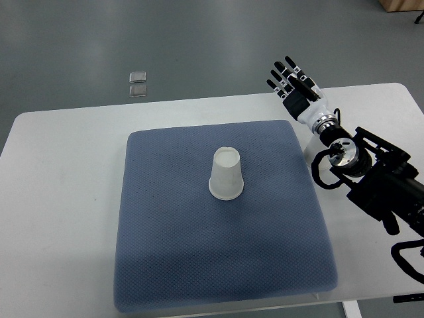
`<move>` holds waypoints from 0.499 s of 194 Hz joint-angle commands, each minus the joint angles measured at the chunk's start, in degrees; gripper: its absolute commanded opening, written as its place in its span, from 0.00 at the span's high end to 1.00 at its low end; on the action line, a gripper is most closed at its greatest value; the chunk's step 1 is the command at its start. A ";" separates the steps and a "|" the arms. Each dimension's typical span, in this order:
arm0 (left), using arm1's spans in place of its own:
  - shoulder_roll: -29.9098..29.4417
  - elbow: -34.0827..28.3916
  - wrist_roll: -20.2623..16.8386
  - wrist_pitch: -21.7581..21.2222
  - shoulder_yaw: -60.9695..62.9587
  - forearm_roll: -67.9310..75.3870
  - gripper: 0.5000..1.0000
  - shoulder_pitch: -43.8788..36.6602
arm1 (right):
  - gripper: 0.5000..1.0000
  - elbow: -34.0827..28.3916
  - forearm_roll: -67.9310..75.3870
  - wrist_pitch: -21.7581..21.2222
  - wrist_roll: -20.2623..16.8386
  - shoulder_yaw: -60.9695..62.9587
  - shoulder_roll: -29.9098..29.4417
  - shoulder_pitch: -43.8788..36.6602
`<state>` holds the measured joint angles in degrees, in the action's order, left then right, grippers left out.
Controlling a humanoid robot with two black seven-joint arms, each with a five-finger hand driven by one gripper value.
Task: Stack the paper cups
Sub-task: 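Lift the right hand and move it toward the far paper cup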
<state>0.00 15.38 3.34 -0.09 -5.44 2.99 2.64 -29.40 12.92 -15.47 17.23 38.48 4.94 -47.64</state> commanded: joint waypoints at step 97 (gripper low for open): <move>0.00 0.09 -0.09 0.00 -0.10 0.00 0.00 0.00 | 0.13 -0.48 -7.64 -0.70 -0.44 -0.33 0.95 -0.61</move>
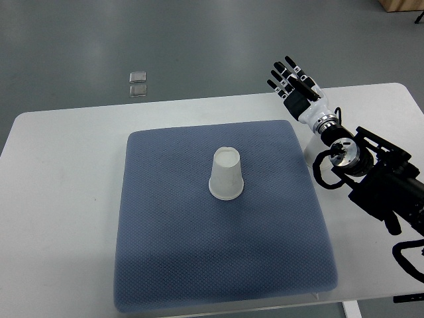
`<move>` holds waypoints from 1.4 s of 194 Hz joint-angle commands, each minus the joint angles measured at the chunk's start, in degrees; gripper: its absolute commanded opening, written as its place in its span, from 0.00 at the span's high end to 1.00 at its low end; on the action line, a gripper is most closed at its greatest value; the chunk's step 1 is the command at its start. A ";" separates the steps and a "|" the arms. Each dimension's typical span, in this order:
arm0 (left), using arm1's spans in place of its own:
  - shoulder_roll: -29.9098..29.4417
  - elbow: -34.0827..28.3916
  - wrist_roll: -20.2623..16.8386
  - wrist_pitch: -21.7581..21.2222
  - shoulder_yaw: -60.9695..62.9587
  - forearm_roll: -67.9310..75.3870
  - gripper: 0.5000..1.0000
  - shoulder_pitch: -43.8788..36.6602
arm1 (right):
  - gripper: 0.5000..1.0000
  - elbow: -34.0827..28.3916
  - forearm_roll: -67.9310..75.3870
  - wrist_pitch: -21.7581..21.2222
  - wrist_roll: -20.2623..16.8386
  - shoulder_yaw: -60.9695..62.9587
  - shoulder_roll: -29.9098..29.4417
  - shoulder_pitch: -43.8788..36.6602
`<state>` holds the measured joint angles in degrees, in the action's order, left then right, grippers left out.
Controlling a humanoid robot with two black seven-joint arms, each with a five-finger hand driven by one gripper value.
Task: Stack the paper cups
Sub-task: 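Lift the right hand and move it toward the far paper cup, then position the right hand above the far white paper cup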
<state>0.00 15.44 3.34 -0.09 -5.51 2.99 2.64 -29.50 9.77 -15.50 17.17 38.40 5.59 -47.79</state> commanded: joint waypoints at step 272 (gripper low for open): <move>0.00 1.08 -0.09 0.27 0.06 0.08 0.00 -0.18 | 0.13 -44.15 -28.93 -19.50 -6.36 -115.57 10.94 -93.62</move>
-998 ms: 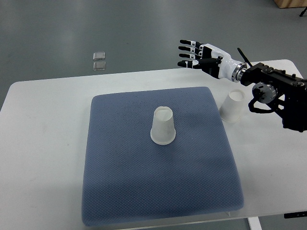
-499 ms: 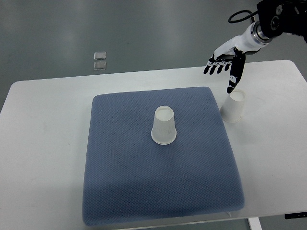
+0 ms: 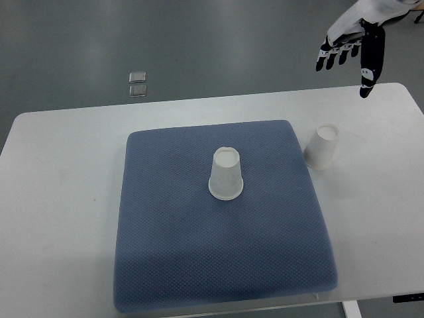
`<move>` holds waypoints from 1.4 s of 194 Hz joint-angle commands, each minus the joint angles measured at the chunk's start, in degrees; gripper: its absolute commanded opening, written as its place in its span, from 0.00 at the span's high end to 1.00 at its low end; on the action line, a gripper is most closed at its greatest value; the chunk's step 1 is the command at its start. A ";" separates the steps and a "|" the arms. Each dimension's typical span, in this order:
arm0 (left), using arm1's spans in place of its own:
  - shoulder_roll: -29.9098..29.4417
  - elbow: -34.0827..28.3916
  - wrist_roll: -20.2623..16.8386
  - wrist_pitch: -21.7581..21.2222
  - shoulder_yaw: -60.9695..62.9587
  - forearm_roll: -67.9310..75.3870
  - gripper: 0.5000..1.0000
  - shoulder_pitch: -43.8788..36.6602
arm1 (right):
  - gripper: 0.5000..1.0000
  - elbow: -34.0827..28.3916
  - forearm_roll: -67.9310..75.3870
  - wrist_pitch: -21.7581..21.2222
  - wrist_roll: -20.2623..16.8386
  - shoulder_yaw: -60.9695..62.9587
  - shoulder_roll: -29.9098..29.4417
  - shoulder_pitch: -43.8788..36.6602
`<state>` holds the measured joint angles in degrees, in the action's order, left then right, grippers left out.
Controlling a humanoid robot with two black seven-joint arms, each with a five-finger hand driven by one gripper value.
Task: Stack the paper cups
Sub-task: 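Position the right hand above the far white paper cup, then lower the right hand and close its fingers around the far cup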
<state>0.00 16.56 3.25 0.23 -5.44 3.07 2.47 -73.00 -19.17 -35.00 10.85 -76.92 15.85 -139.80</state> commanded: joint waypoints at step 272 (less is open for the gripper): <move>0.00 0.05 0.09 -0.40 -0.01 -0.08 0.00 -0.27 | 0.16 21.15 15.04 28.85 -7.77 1.25 -6.27 43.82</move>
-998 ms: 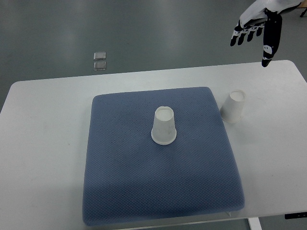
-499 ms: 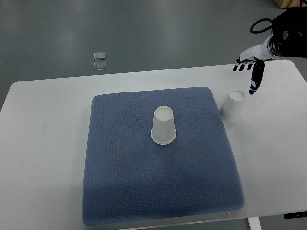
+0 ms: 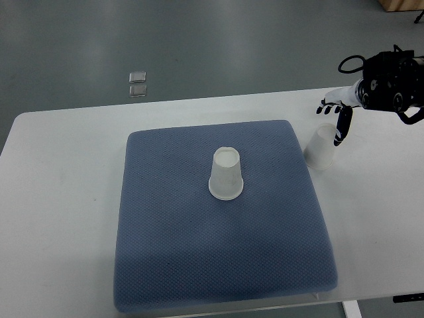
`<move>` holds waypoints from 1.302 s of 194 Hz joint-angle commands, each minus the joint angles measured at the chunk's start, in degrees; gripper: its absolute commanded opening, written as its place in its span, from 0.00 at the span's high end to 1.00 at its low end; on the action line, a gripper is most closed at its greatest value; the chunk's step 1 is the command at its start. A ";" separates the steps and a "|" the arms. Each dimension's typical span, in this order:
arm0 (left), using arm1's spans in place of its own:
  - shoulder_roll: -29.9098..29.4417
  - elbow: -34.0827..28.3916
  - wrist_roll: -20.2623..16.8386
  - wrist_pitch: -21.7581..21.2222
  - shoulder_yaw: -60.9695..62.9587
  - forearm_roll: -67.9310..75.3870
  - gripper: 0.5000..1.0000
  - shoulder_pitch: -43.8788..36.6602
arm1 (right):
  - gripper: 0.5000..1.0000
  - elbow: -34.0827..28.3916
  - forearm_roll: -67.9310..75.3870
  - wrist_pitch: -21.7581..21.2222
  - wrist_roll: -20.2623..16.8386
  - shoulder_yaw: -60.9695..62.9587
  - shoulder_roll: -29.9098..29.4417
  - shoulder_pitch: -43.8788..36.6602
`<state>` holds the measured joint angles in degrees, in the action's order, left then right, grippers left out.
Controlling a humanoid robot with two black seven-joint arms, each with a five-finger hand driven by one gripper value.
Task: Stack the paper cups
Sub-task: 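Lower the right hand and close its fingers around the far cup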
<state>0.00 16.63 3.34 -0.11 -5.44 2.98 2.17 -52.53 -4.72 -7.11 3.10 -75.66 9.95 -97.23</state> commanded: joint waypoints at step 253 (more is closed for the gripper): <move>0.00 0.16 0.00 0.02 0.00 0.01 0.00 -0.23 | 0.33 7.18 0.94 2.01 -1.16 2.36 -1.42 8.11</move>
<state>0.00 16.81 3.34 -0.09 -5.44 2.99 1.88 -45.42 -3.77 -5.08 2.01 -74.84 8.57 -89.85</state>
